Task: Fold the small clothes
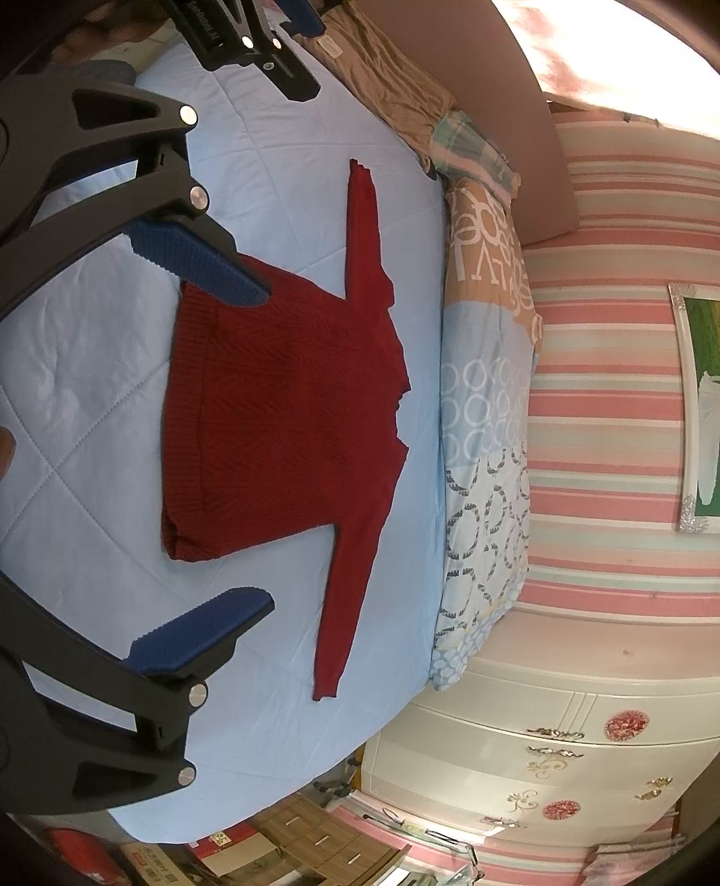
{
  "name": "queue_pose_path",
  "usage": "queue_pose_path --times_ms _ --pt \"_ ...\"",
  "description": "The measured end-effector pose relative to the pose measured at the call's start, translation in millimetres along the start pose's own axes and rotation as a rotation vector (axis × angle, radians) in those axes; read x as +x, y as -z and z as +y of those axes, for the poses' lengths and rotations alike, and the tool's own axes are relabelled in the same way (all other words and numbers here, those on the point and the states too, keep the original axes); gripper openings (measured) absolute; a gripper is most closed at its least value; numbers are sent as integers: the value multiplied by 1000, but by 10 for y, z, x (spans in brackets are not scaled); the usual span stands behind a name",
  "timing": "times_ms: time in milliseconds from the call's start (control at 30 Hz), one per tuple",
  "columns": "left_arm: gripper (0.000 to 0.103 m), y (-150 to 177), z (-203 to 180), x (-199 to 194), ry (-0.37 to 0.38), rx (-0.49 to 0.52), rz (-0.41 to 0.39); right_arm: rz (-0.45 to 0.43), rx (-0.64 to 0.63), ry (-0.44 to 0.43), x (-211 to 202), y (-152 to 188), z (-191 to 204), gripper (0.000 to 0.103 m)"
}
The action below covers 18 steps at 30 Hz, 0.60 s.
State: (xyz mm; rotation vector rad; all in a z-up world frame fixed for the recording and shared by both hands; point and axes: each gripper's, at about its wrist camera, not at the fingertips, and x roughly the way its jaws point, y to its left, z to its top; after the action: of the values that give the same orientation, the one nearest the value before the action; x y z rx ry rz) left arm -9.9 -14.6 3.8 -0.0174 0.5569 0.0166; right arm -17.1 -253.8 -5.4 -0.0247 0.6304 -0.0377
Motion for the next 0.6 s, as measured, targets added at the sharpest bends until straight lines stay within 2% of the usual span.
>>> queue_pose_path --times_ms 600 --pt "102 -10 17 11 -3 3 -3 -1 -1 2 1 -9 2 100"
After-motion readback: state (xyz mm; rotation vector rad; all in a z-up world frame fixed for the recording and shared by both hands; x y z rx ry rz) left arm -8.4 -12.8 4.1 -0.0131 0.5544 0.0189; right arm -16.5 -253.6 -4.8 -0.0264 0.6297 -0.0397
